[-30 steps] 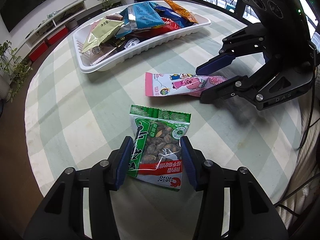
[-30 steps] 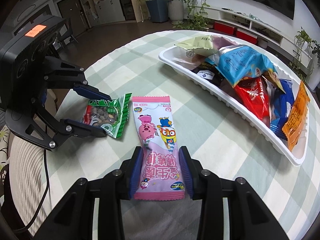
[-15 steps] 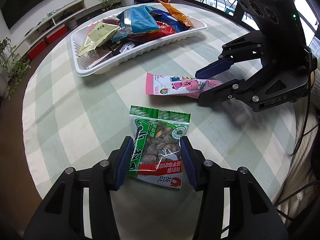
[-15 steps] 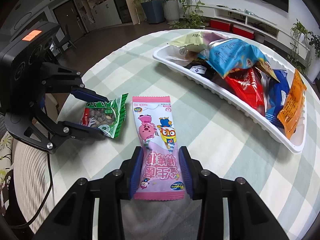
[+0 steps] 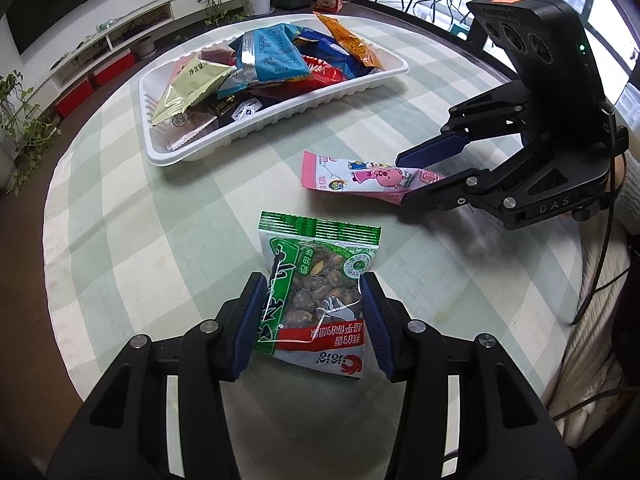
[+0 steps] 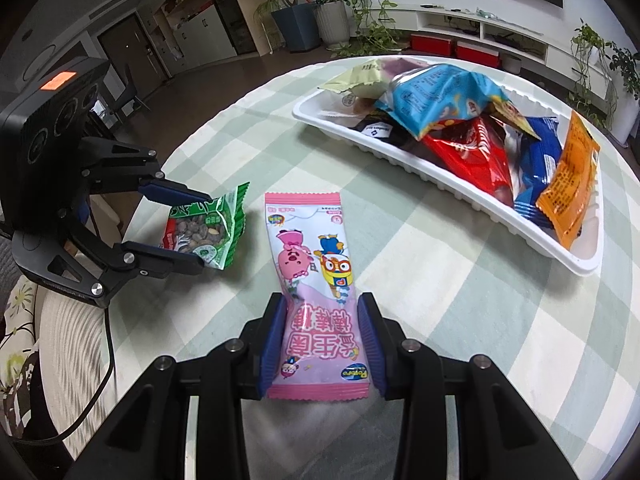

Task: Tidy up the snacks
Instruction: 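Lift and carry both held packets over the white tray with both tools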

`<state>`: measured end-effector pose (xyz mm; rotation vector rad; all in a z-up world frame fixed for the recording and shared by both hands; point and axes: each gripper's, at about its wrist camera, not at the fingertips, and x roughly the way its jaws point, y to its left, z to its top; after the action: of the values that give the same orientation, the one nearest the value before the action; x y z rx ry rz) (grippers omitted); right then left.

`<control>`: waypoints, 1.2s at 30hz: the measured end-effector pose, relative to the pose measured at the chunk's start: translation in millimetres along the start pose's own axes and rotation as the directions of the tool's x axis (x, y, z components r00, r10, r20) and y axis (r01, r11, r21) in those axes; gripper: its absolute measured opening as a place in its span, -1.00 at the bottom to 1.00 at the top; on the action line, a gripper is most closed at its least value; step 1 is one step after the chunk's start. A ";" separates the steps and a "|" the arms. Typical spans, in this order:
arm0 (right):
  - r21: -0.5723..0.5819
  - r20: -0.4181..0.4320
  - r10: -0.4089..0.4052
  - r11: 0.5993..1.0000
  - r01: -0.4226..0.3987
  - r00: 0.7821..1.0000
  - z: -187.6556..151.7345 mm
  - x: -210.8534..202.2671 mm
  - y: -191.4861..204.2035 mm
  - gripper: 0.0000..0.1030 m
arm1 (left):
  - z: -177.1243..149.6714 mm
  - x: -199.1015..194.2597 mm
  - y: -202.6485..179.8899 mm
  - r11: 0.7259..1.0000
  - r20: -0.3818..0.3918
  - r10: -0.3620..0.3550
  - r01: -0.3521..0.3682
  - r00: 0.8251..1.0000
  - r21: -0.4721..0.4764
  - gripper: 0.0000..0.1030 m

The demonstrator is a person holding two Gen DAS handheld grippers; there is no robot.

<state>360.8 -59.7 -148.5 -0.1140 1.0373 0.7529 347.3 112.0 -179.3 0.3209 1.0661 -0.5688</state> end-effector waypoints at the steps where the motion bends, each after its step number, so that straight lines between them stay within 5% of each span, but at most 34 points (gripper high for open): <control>1: 0.006 0.002 0.002 1.000 -0.002 1.000 -0.6 -1.1 -1.1 -0.22 | 0.9 -0.3 -0.6 1.000 0.001 -0.001 0.001 1.000 -0.001 -0.12; 36: 0.190 0.150 -0.005 0.981 -0.024 0.989 2.1 -67.7 -59.2 -0.22 | 67.0 -18.0 -10.4 0.999 0.110 -0.023 0.026 0.994 -0.020 -0.12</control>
<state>379.3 -137.6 -107.6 0.1123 0.9614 0.6561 383.6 74.5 -132.5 0.2554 0.9701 -0.5901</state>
